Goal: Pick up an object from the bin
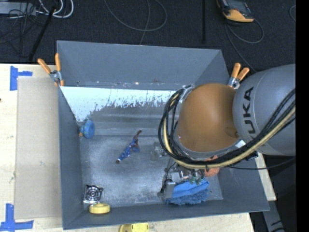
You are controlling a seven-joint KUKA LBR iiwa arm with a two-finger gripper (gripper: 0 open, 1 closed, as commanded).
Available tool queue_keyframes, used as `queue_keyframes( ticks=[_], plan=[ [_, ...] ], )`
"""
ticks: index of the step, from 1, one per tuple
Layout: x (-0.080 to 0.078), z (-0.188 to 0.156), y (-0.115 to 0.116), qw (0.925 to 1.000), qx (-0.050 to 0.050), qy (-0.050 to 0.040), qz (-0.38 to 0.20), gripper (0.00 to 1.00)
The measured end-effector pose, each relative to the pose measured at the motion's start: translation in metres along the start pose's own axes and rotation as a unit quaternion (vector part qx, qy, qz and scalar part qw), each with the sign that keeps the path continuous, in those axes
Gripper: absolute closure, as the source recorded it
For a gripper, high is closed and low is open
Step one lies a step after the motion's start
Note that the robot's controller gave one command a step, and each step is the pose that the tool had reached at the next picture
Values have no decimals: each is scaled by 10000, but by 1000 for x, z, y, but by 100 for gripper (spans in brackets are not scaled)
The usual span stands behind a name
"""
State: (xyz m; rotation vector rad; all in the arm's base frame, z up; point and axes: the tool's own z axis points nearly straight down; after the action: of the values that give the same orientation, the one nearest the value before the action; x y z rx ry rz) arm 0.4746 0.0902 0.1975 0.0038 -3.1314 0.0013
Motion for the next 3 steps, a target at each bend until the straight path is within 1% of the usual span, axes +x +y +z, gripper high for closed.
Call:
queue_keyframes(
  ticks=[1, 2, 3],
  plan=[
    [-2, -4, -1, 10000, -4, -40, 23, 0],
    [-5, 65, -69, 9984, -1, -59, -558, 0],
    [-5, 54, -135, 9779, 2, -52, -2090, 0]
  ],
)
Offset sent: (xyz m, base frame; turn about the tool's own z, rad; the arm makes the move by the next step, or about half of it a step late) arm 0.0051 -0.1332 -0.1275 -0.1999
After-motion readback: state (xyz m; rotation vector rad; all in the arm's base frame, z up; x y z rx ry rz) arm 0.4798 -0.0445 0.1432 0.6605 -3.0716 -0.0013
